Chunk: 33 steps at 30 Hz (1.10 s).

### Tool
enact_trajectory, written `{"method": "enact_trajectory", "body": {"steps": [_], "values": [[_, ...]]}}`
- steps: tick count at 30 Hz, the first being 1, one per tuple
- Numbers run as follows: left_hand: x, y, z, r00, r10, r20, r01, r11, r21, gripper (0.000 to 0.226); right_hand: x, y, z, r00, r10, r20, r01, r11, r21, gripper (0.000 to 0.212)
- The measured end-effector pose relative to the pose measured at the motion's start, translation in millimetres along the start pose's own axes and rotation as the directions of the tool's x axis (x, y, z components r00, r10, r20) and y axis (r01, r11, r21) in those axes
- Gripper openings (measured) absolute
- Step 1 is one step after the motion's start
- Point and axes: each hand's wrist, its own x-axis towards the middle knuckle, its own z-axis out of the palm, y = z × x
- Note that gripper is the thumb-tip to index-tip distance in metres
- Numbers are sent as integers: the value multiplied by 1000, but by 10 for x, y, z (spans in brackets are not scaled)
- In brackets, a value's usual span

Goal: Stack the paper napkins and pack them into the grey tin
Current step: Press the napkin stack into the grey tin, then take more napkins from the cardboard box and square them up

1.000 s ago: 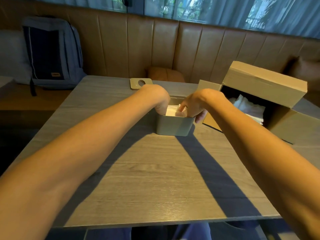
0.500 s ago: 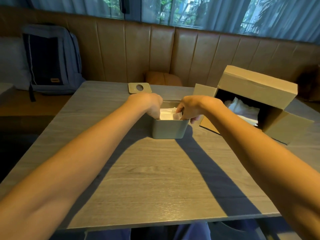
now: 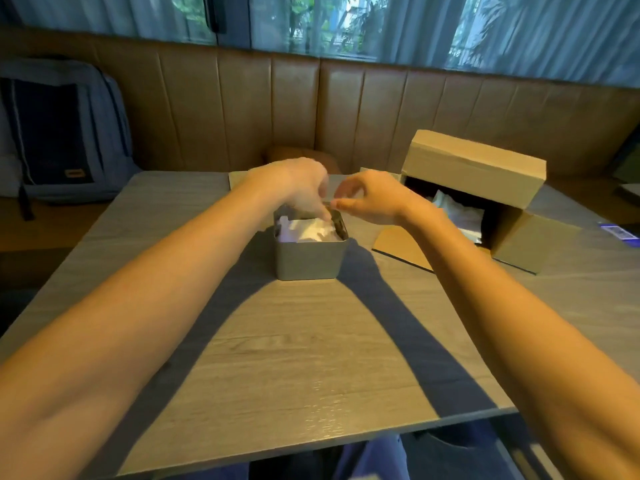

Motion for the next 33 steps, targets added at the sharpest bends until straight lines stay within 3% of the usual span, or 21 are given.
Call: {"method": "enact_trajectory", "body": {"steps": [3, 5, 10, 12, 15, 19, 22, 26, 29, 33], "values": [[104, 444, -4, 978, 127, -167, -159, 967, -197, 26, -217, 285, -162, 985, 99, -144, -92, 994, 52, 29], [216, 772, 102, 970, 139, -198, -196, 930, -310, 29, -381, 548, -164, 960, 211, -183, -206, 977, 47, 30], [659, 1411, 649, 995, 47, -90, -91, 805, -586, 23, -786, 1208, 23, 812, 547, -203, -509, 834, 212, 29], [800, 1544, 836, 999, -16, -40, -18, 686, -727, 28, -875, 1431, 105, 739, 640, -209, -567, 759, 319, 35], [1005, 1620, 997, 994, -113, -9, 58, 575, -816, 47, -938, 1656, 189, 702, 674, -229, -565, 724, 396, 46], [1296, 1612, 1141, 989, -146, -27, 71, 626, -776, 54, -918, 1801, 258, 668, 693, -270, -605, 717, 345, 59], [1495, 1593, 1240, 992, -124, -34, 53, 637, -769, 53, -833, 1874, 242, 712, 676, -190, -601, 727, 332, 71], [1639, 1626, 1262, 993, -111, -45, 34, 619, -784, 38, -750, 1940, 243, 726, 670, -155, -604, 729, 322, 53], [1691, 1682, 1267, 986, -163, -36, 56, 525, -849, 30, -713, 1962, 280, 716, 663, -218, -565, 735, 376, 30], [1803, 1744, 1357, 969, -246, 19, 130, 444, -887, 20, -700, 1985, 326, 614, 753, -237, -513, 609, 605, 24]]}}
